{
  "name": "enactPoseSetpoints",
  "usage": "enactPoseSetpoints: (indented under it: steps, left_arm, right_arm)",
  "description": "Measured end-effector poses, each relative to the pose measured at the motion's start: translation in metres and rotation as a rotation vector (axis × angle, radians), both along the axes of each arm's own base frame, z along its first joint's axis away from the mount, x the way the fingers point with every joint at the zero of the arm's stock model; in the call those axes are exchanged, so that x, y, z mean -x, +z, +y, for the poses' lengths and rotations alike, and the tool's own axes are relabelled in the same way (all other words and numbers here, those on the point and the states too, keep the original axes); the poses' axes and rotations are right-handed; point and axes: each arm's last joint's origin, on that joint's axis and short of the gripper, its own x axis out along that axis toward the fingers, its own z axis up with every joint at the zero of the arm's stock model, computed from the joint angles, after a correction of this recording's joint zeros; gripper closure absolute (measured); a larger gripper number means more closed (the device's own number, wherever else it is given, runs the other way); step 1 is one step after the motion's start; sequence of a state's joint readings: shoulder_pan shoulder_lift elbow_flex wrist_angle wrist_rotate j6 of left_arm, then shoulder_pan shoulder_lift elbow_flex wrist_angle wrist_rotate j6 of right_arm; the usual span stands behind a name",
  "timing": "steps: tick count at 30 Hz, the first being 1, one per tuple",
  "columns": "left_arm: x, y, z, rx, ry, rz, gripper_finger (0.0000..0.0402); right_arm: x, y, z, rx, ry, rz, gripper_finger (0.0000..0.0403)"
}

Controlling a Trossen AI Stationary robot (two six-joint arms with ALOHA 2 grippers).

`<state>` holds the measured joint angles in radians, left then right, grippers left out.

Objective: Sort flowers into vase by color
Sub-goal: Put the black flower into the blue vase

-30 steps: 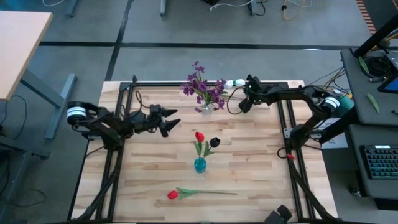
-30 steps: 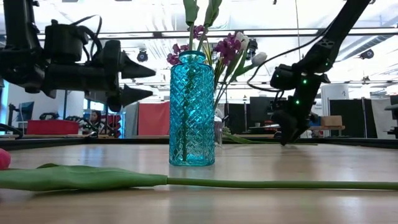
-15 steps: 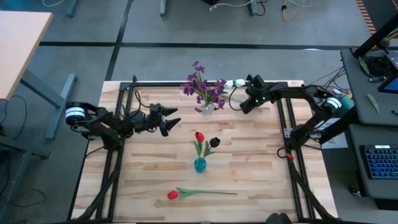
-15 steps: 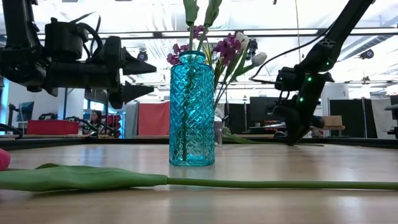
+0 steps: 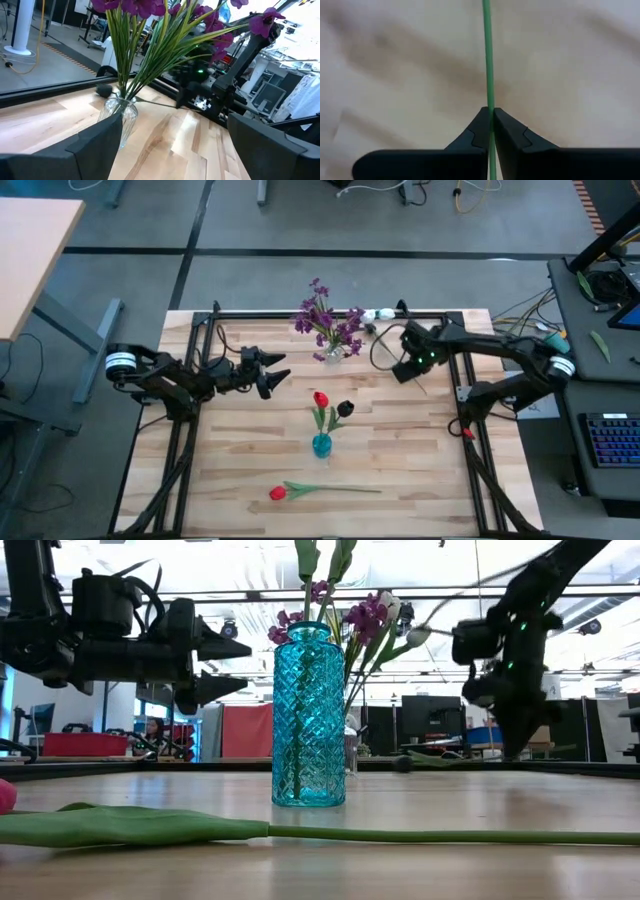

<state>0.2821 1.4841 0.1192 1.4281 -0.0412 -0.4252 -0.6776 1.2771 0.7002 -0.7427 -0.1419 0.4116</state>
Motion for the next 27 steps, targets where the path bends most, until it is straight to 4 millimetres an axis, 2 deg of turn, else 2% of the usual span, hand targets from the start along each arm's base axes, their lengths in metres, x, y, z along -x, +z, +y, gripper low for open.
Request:
enactPoseSetpoints:
  steps: [5, 12, 17, 19, 21, 25, 27]
  left_arm:
    - [0.000, 0.000, 0.000, 0.000, 0.000, 0.002, 0.0058]
    - [0.000, -0.002, -0.001, 0.004, -0.044, 0.016, 0.0058]
    - [0.000, -0.003, -0.002, 0.006, -0.059, 0.022, 0.0058]
    - [0.000, -0.003, -0.002, 0.005, -0.059, 0.021, 0.0058]
    - [0.000, -0.003, -0.002, -0.002, -0.059, 0.024, 0.0058]
    - [0.000, -0.002, -0.002, -0.004, -0.059, 0.021, 0.0058]
    - [0.000, -0.002, -0.002, 0.010, -0.060, 0.016, 0.0058]
  right_arm:
    - [-0.006, 0.009, 0.042, -0.078, 0.019, 0.078, 0.0390]
    - [-0.019, 0.008, 0.102, -0.123, 0.064, 0.162, 0.0387]
    - [-0.023, 0.009, 0.131, -0.143, 0.077, 0.161, 0.0341]
    - [-0.025, 0.009, 0.135, -0.112, 0.080, 0.135, 0.0311]
    - [-0.030, 0.009, 0.132, -0.009, 0.061, 0.085, 0.0279]
    - [-0.046, 0.010, 0.114, 0.254, 0.010, -0.035, 0.0223]
    - [-0.052, 0.008, 0.104, 0.322, 0.022, -0.056, 0.0205]
